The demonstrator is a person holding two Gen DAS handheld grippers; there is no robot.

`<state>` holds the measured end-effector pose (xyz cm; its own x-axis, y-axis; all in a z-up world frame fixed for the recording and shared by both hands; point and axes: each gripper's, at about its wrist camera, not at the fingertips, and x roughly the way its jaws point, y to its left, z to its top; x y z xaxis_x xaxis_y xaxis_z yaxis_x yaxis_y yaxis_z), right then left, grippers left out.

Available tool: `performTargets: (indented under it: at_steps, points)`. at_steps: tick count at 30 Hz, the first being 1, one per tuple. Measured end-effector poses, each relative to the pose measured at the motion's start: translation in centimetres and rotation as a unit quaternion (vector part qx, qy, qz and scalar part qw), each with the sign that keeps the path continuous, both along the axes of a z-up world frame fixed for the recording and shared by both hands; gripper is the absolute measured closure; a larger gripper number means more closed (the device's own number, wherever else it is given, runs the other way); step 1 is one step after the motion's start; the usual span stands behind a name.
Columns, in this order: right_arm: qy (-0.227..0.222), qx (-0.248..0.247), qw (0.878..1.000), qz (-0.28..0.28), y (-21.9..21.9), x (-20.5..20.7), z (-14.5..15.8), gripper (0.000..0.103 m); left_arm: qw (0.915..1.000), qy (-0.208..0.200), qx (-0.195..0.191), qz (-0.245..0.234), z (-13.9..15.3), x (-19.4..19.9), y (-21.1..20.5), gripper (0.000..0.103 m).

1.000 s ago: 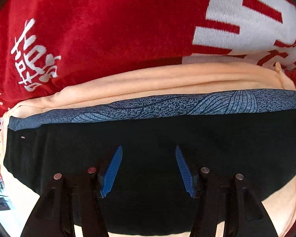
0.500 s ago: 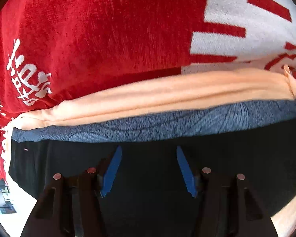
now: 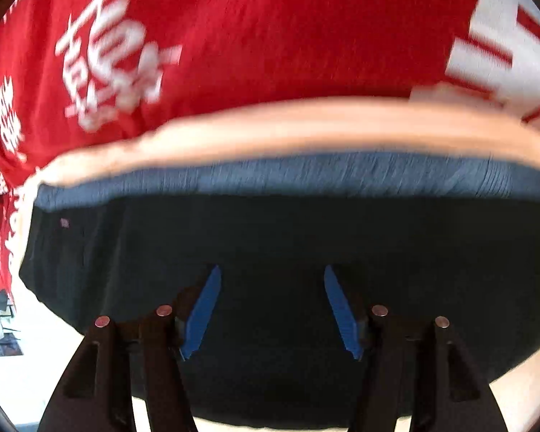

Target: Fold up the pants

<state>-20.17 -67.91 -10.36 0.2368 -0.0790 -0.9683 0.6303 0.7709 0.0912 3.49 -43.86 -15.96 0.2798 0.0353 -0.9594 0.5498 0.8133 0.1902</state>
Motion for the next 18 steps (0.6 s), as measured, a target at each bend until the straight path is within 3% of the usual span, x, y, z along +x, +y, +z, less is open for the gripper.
performTargets:
  at_steps: [3, 6, 11, 14, 18]
  points:
    - [0.014, 0.026, 1.000, 0.002, 0.9, -2.2, -1.8, 0.063, 1.0000, 0.006, 0.006, -0.002, 0.0, -0.6, 1.3, 0.034]
    - [0.014, 0.014, 1.000, 0.003, 1.6, -3.6, -0.6, 0.063, 0.9995, 0.026, 0.019, 0.000, 0.5, -0.9, 2.4, 0.034]
    - [-0.003, 0.060, 0.998, 0.002, 3.0, -4.9, 1.3, 0.063, 0.9990, 0.029, 0.015, 0.031, 2.9, -0.5, 6.2, 0.034]
    - [-0.026, 0.102, 0.994, 0.015, 5.2, -4.6, 2.1, 0.063, 0.9985, 0.027, 0.013, 0.046, 3.8, 0.4, 9.0, 0.034]
    - [-0.070, 0.192, 0.978, 0.025, 10.0, -2.4, 2.1, 0.063, 0.9984, 0.015, 0.018, 0.051, 4.6, 3.0, 13.4, 0.034]
